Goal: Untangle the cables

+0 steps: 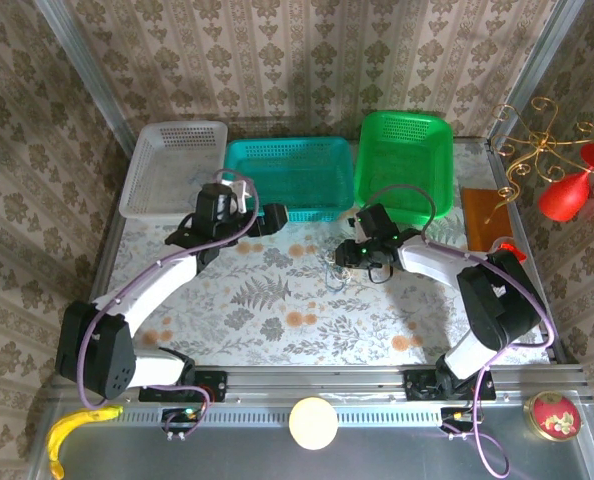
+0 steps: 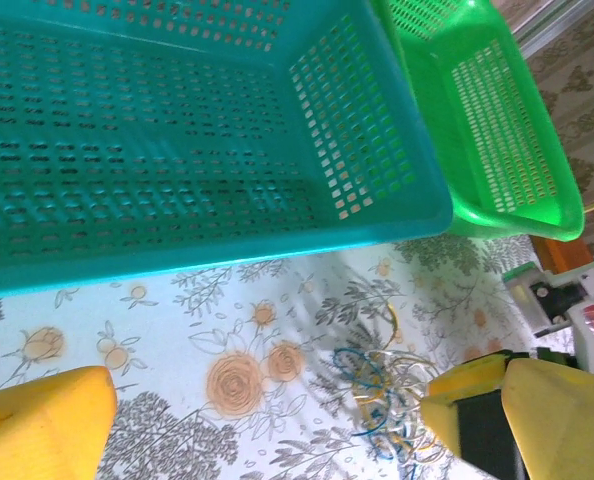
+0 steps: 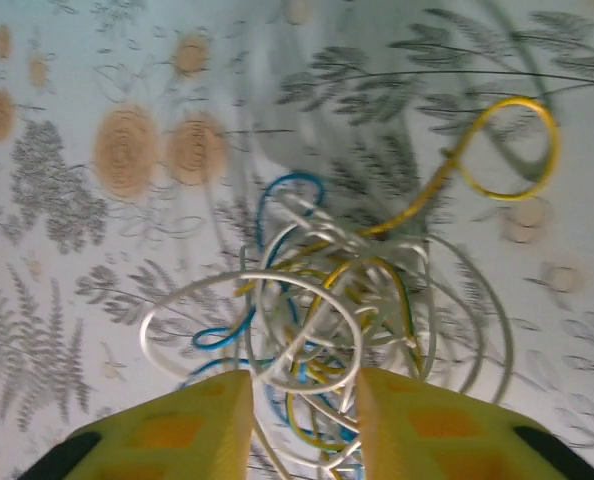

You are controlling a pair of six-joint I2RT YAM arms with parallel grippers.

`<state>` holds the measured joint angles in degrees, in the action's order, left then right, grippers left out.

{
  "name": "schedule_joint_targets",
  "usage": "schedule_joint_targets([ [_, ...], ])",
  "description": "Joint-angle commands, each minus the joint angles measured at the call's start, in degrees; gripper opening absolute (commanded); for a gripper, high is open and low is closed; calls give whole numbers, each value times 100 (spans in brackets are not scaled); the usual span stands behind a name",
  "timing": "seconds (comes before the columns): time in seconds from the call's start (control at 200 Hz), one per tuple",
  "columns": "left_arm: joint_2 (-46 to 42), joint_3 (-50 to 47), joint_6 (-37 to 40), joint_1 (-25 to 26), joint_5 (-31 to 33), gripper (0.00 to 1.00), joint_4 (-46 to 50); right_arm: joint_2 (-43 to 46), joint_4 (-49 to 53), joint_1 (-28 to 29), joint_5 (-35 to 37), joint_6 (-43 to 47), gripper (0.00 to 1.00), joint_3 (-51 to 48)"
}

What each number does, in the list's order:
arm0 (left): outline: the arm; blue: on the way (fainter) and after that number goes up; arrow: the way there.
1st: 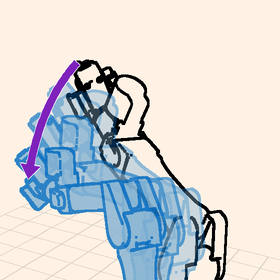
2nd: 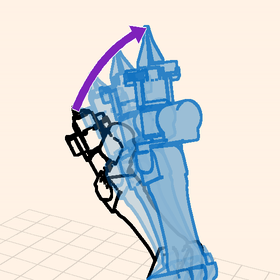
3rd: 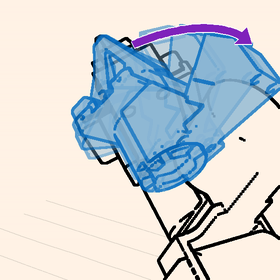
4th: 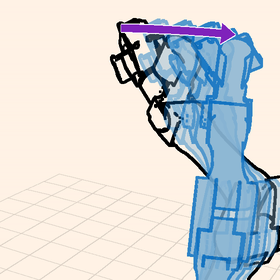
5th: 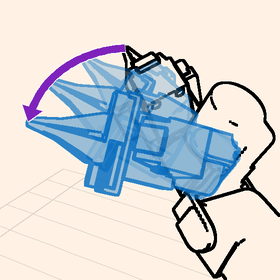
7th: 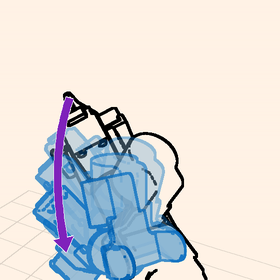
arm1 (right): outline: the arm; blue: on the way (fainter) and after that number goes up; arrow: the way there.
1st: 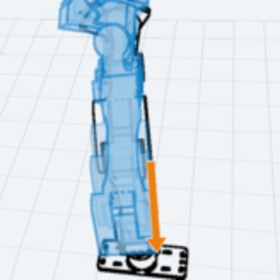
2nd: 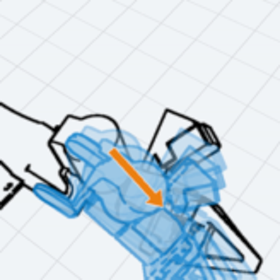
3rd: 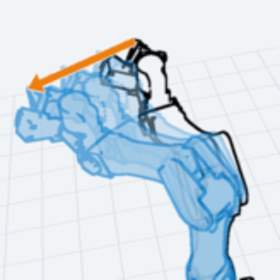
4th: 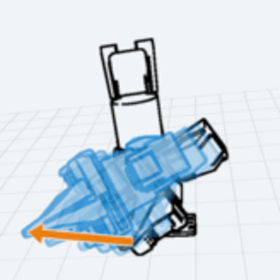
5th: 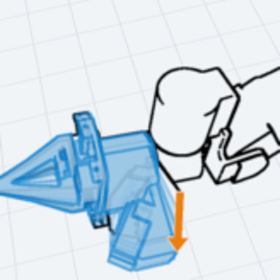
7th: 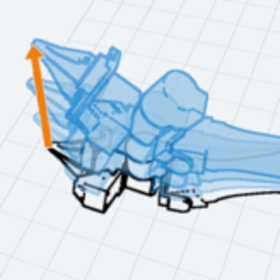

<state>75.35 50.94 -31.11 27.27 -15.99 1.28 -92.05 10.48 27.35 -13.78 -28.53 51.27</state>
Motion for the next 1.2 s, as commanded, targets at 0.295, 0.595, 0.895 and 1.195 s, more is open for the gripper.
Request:
schedule_joint_targets([
  [0.295, 106, -559, -343, 114, -97, 100, -734, 819, 230, 242, 214, 137, 50, 336],
  [0.595, 922, -62, 227, 874, 98, 84, -217, 1494, 434, -318, 597, -75, 55, -15],
  [0.895, 2339, 1264, 775, 1520, 149, 66, 585, 1897, 481, -617, 721, -216, 55, -515],
  [1.195, 3162, 2066, 997, 1716, 79, 45, 1014, 2072, 520, -688, 740, -232, 55, -800],
])
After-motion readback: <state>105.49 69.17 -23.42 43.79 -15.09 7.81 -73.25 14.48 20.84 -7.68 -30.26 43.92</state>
